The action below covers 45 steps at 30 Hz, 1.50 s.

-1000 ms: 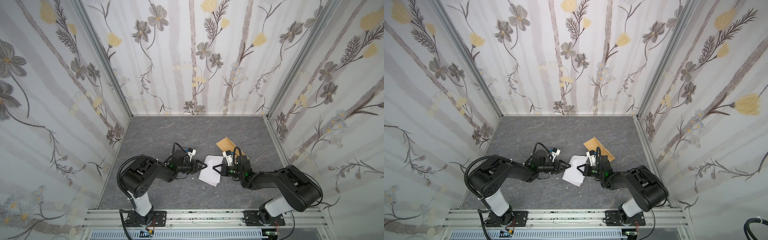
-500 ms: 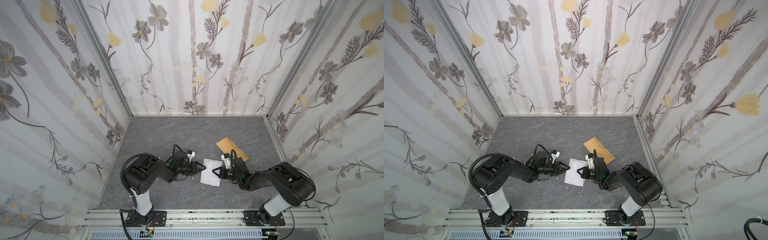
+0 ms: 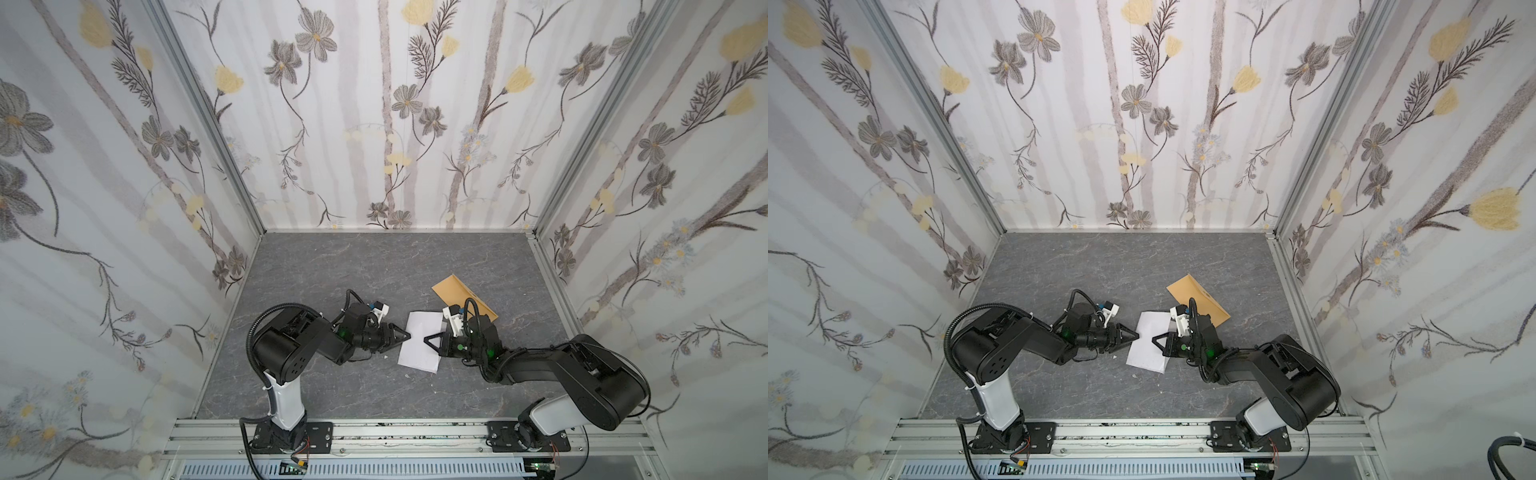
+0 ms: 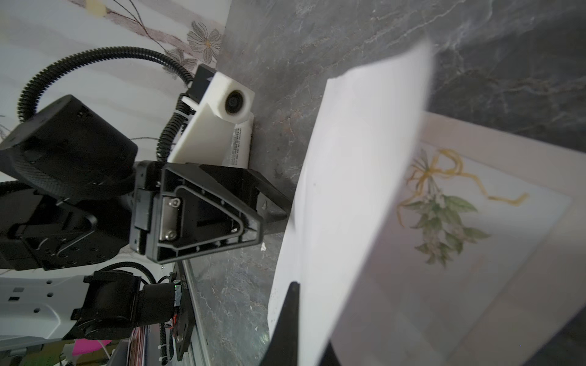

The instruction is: Place the letter into the envelope and seal it

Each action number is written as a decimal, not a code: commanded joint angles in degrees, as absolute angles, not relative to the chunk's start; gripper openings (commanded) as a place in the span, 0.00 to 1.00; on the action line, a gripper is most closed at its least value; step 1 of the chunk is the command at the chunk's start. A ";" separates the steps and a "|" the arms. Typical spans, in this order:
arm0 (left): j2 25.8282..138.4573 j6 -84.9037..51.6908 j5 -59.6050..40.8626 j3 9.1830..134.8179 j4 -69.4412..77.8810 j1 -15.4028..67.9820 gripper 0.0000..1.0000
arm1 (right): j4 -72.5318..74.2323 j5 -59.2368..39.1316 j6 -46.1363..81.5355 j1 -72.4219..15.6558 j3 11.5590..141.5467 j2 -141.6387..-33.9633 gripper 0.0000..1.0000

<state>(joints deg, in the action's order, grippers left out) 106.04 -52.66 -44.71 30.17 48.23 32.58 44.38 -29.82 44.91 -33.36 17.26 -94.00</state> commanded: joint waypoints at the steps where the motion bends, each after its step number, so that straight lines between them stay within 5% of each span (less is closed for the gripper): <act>1: 106.54 -52.39 -45.24 30.32 47.63 32.52 0.57 | 45.77 -31.11 44.38 -33.44 18.02 -93.02 0.00; 11: 105.41 -52.21 -50.03 31.08 47.64 32.61 0.59 | 47.47 -30.67 44.78 -33.33 19.11 -94.58 0.00; 23: 104.09 -52.64 -50.81 31.05 47.61 32.65 0.39 | 50.06 -30.42 45.37 -33.32 19.67 -98.09 0.00; 32: 104.22 -52.80 -50.27 31.00 47.64 32.69 0.39 | 46.44 -28.93 43.60 -33.27 19.40 -95.71 0.00; 38: 103.96 -52.91 -50.10 30.97 47.64 32.70 0.10 | 46.35 -29.03 43.42 -33.27 19.30 -95.98 0.00; 40: 103.51 -52.95 -49.78 31.07 47.64 32.70 0.00 | 46.20 -29.00 43.34 -33.22 19.25 -95.81 0.07; 45: 100.51 -52.72 -48.96 31.81 47.19 32.69 0.00 | 43.20 -30.06 42.52 -30.86 18.38 -91.93 0.40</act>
<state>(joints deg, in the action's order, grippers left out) 102.13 -52.73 -49.30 30.98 46.41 32.80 44.23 -29.82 43.38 -32.16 18.83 -93.86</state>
